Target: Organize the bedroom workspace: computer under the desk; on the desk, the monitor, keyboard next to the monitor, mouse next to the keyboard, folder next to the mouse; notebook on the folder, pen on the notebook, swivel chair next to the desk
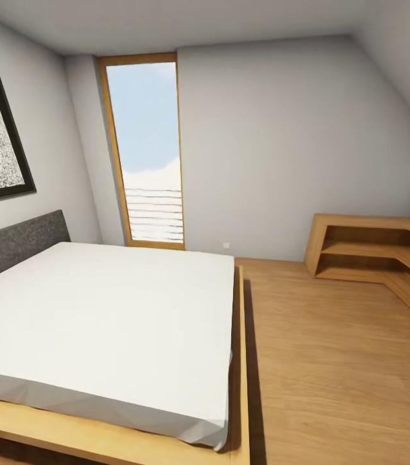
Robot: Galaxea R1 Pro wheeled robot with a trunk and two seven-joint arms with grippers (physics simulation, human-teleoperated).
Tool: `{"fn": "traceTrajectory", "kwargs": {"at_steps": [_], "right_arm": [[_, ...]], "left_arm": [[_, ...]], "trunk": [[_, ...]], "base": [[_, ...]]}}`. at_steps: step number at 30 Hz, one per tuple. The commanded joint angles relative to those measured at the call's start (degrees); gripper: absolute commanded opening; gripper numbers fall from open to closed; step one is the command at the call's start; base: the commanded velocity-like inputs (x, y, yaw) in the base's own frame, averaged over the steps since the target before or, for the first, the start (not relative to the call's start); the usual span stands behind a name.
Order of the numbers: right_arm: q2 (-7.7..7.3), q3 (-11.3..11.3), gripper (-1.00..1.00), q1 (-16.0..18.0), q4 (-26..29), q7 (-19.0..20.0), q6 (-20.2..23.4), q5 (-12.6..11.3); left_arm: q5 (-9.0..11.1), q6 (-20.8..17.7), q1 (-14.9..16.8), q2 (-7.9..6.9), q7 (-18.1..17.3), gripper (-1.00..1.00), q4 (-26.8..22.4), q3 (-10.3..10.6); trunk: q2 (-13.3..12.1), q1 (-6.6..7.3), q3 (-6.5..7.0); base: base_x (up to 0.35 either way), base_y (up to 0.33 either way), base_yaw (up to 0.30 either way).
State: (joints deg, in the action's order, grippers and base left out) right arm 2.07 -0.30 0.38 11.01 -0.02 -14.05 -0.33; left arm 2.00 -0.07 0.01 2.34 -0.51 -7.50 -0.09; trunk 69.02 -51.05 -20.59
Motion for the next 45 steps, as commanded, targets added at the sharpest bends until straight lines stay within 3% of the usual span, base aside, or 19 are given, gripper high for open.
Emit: {"fn": "traceTrajectory", "kwargs": {"at_steps": [1, 5, 10, 15, 18, 19, 21, 24, 26, 31, 35, 45], "right_arm": [[-0.01, 0.0, 1.0, 0.0, 0.3, 0.0, -4.5, 0.0], [-0.06, -0.1, 1.0, 0.0, 0.2, -0.2, -14.5, -0.1], [-0.66, -0.1, 1.0, 0.0, 1.2, -0.4, -18.4, -0.1], [-1.64, -0.1, 1.0, 0.2, 9.4, -0.4, -18.9, -0.1], [-2.94, -0.2, 1.0, 0.3, 11.9, -0.5, -19.0, -0.1], [-3.63, -0.2, 1.0, 0.4, 12.5, -0.5, -19.1, -0.1], [-4.2, -0.2, 1.0, 0.6, 13.0, -0.5, -19.3, 0.0], [-4.55, -0.1, 1.0, 0.6, 13.3, -0.5, -19.4, 0.0], [-4.67, -0.1, 1.0, 0.7, 13.5, -0.5, -19.5, 0.0], [-4.78, -0.1, 1.0, 0.7, 13.5, -0.5, -20.8, 0.0], [-4.79, 0.1, 1.0, 0.7, 13.6, -0.4, -21.3, 0.2], [-4.95, 0.3, 1.0, 0.7, 13.6, -0.2, -21.5, 0.3]], "left_arm": [[1.2, 0.1, 0.0, 0.04, -0.1, 1.0, -2.0, 0.0], [2.8, 0.2, 0.0, -0.05, 0.2, 1.0, -9.1, 0.0], [3.3, 0.3, 0.0, -0.76, 0.5, 1.0, -14.6, 0.0], [3.7, 0.2, 0.0, -1.65, 0.5, 1.0, -14.8, -0.4], [5.8, 0.3, 0.0, -2.51, 0.2, 1.0, -13.1, -2.2], [7.5, 0.3, 0.0, -2.73, 0.0, 1.0, -12.6, -3.2], [10.2, 0.4, 0.0, -2.97, -0.1, 1.0, -12.2, -4.2], [12.5, 1.6, 0.0, -3.48, -0.2, 1.0, -12.1, -4.9], [13.5, 4.2, 0.0, -3.91, -0.2, 1.0, -11.9, -5.4], [15.5, 18.2, 0.0, -4.14, 0.3, 1.0, -10.8, -5.7], [15.7, 22.4, 0.0, -4.04, 0.3, 1.0, -9.3, -5.6], [15.8, 24.7, 0.0, -4.12, -0.1, 1.0, -8.4, -5.6]], "trunk": [[-0.4, 0.23, 0.12], [-2.0, 1.11, 0.77], [-4.0, 2.2, 1.44], [-6.0, 3.3, 2.14], [-7.2, 3.96, 2.62], [-7.6, 4.18, 2.79], [-8.4, 4.62, 3.14], [-9.6, 5.28, 3.66], [-10.0, 5.5, 3.84], [-10.0, 5.5, 3.84], [-10.0, 5.5, 3.84], [-10.0, 5.5, 3.84]], "base": [[0.0, 0.0, 0.0], [0.0, 0.0, 0.0], [0.0, 0.0, 0.028], [0.0, 0.0, 0.067], [0.0, 0.0, 0.02], [0.0, 0.0, 0.01], [0.0, 0.0, 0.006], [0.0, 0.0, 0.003], [0.0, 0.0, 0.001], [0.0, 0.0, 0.0], [0.0, 0.0, -0.064], [-0.059, 0.025, -0.234]]}}
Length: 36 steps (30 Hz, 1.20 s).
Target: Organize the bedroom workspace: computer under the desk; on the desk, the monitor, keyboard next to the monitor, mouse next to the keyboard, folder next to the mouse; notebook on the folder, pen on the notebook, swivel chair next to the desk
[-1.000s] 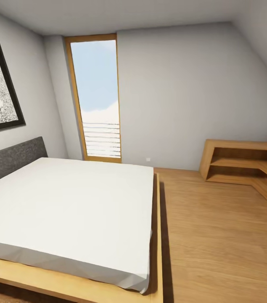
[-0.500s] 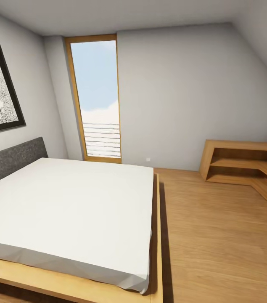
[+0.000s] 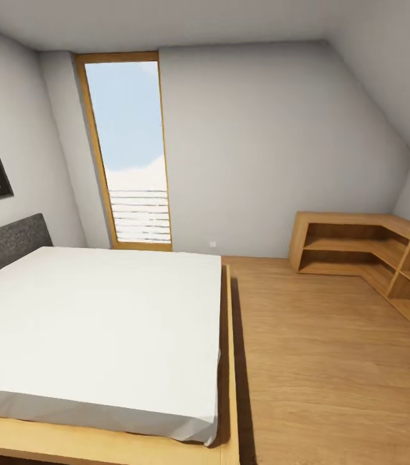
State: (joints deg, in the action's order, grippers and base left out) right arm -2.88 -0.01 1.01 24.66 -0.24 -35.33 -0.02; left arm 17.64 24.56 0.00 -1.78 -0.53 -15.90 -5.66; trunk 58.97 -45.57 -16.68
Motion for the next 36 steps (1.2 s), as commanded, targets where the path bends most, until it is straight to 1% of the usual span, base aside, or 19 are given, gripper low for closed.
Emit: {"fn": "traceTrajectory", "kwargs": {"at_steps": [1, 25, 29, 36], "right_arm": [[0.0, 0.0, 1.0, 0.0, 0.0, 0.0, -0.2, 0.0], [-0.05, -0.2, 1.0, 0.0, 0.0, -0.2, 0.1, -0.6], [0.01, -0.3, 1.0, 0.0, 0.0, -0.2, 0.2, -0.7], [0.04, -0.3, 1.0, 0.1, 0.1, -0.2, 0.3, -0.7]], "left_arm": [[0.2, 0.1, 0.0, 0.03, -0.1, 1.0, 0.0, 0.0], [0.2, 0.3, 0.0, 0.2, 0.1, 1.0, 0.1, -0.1], [0.2, 0.2, 0.0, 0.22, 0.1, 1.0, 0.3, 0.0], [0.1, 0.2, 0.0, 0.28, 0.2, 1.0, 2.4, 0.3]], "trunk": [[0.0, 0.02, -0.06], [0.0, 0.02, -0.46], [0.0, 0.02, -0.57], [0.0, 0.02, -0.74]], "base": [[-0.231, 0.132, -0.262], [-0.283, 0.186, -0.271], [-0.138, 0.073, -0.274], [-0.027, 0.015, -0.272]]}}
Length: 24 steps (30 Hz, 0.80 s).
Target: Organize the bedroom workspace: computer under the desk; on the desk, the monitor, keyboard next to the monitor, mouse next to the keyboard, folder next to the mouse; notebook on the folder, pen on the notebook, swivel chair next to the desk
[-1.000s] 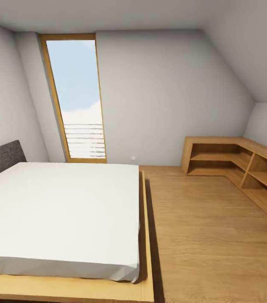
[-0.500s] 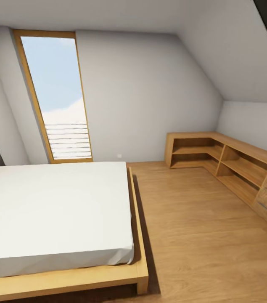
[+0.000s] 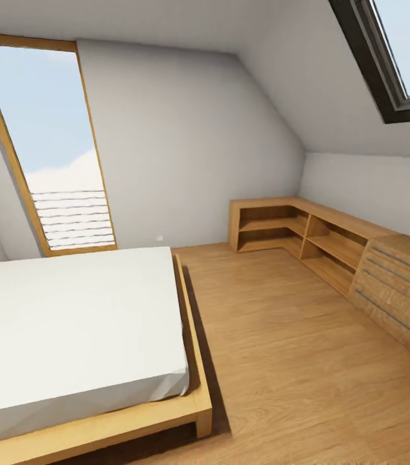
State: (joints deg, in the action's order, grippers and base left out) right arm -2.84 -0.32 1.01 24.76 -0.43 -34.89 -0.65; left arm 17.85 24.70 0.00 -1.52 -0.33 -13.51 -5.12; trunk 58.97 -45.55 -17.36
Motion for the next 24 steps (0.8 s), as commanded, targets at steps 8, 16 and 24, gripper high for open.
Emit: {"fn": "traceTrajectory", "kwargs": {"at_steps": [8, 16, 24], "right_arm": [[-0.02, -0.2, 1.0, 0.1, 0.0, -0.1, -0.2, -0.6], [0.03, -0.2, 1.0, 0.1, 0.0, -0.1, -0.3, -0.8], [0.05, -0.2, 1.0, 0.1, -0.1, 0.0, -0.4, -0.7]], "left_arm": [[-0.1, 0.1, 0.0, 0.03, 0.0, 1.0, 0.3, -0.2], [-0.1, 0.1, 0.0, 0.03, 0.0, 1.0, 0.3, -0.2], [0.0, 0.1, 0.0, -0.03, 0.1, 1.0, 0.3, -0.2]], "trunk": [[0.0, 0.0, -0.11], [0.0, 0.0, -0.2], [0.0, 0.0, -0.4]], "base": [[-0.003, 0.002, -0.263], [0.0, 0.0, -0.26], [0.0, 0.0, -0.252]]}}
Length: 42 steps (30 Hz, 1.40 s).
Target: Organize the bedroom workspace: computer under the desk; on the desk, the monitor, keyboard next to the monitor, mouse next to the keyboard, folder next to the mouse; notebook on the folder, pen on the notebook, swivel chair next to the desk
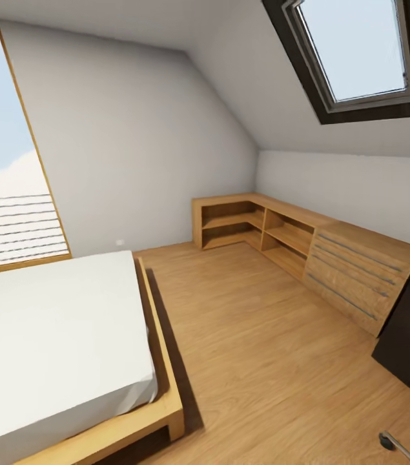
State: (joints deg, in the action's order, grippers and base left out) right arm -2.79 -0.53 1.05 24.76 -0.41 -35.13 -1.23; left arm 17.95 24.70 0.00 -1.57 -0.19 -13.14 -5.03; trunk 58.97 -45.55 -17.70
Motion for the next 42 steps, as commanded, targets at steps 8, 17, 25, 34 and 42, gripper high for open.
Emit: {"fn": "traceTrajectory", "kwargs": {"at_steps": [8, 17, 25, 34, 42], "right_arm": [[-0.02, 0.1, 1.0, 0.1, -0.1, 0.0, -0.1, 0.0], [0.03, 0.1, 1.0, 0.1, -0.2, 0.0, -0.1, -0.1], [-0.02, 0.1, 1.0, 0.0, -0.2, 0.1, -0.1, -0.2], [0.05, 0.1, 1.0, 0.1, -0.2, 0.1, -0.2, -0.2], [0.06, 0.1, 1.0, 0.0, -0.2, 0.1, -0.2, -0.2]], "left_arm": [[-0.1, 0.1, 0.0, -0.01, 0.0, 1.0, 0.0, -0.3], [-0.1, 0.0, 0.0, 0.05, 0.0, 1.0, 0.0, -0.3], [-0.2, 0.1, 0.0, 0.08, -0.1, 1.0, 0.0, -0.3], [-0.3, 0.0, 0.0, 0.05, -0.5, 1.0, 0.0, -0.2], [-0.3, -0.3, 0.0, 0.0, -0.5, 1.0, 0.0, -0.2]], "trunk": [[0.0, 0.0, -0.33], [0.0, 0.0, -0.47], [0.0, 0.0, -0.48], [0.0, 0.0, -0.48], [0.0, 0.0, -0.48]], "base": [[0.0, 0.0, -0.097], [0.0, 0.0, -0.221], [0.028, 0.035, -0.266], [0.247, 0.218, -0.269], [0.228, 0.242, -0.268]]}}
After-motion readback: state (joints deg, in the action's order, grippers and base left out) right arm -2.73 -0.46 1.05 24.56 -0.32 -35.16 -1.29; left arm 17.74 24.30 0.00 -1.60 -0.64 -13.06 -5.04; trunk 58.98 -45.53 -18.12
